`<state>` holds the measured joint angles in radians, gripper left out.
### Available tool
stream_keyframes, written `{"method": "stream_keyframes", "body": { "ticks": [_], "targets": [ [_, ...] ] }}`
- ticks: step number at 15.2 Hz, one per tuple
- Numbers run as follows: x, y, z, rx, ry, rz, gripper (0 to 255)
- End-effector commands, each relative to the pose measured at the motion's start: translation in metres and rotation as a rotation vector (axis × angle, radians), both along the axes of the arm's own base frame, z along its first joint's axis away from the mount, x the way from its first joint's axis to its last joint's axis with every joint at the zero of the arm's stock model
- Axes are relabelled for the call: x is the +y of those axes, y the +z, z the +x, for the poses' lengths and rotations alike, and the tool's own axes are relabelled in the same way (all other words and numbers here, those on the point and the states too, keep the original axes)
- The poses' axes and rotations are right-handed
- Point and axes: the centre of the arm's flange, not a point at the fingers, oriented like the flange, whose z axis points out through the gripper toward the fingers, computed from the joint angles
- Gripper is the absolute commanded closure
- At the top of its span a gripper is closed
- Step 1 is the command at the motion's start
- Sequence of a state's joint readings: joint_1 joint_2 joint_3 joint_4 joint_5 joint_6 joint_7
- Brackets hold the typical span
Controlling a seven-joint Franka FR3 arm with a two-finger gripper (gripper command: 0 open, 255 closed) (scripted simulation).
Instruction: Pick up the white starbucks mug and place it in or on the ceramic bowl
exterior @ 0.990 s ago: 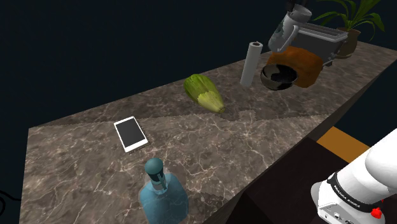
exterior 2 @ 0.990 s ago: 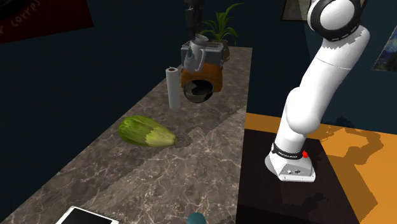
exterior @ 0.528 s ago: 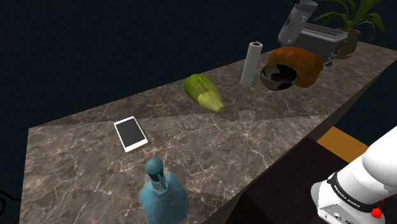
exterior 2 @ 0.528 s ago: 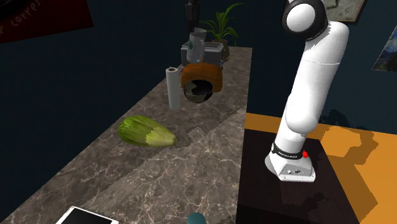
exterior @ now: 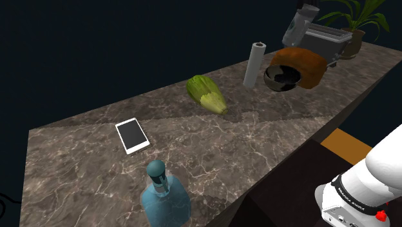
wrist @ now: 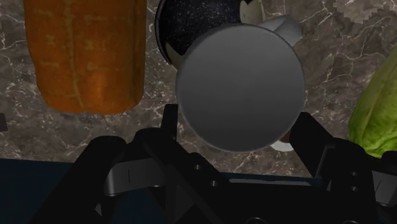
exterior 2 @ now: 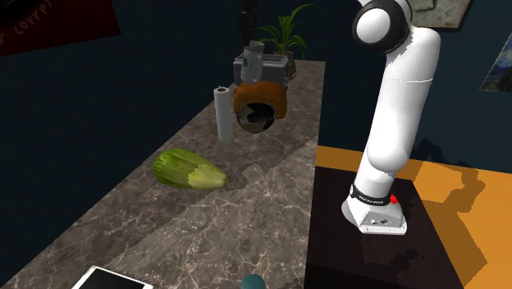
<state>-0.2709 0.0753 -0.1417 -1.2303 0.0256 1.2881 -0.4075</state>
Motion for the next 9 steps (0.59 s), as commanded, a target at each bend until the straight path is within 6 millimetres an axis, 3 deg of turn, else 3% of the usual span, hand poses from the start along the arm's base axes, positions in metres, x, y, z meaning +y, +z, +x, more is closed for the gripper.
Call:
{"method": "stream_keyframes", "body": {
  "ticks": [1,9],
  "targets": [
    [0.0,-0.01,0.0,-0.001,0.0,0.0,255],
    [0.0,-0.052,0.0,-0.001,0.0,0.0,255]
  ]
}}
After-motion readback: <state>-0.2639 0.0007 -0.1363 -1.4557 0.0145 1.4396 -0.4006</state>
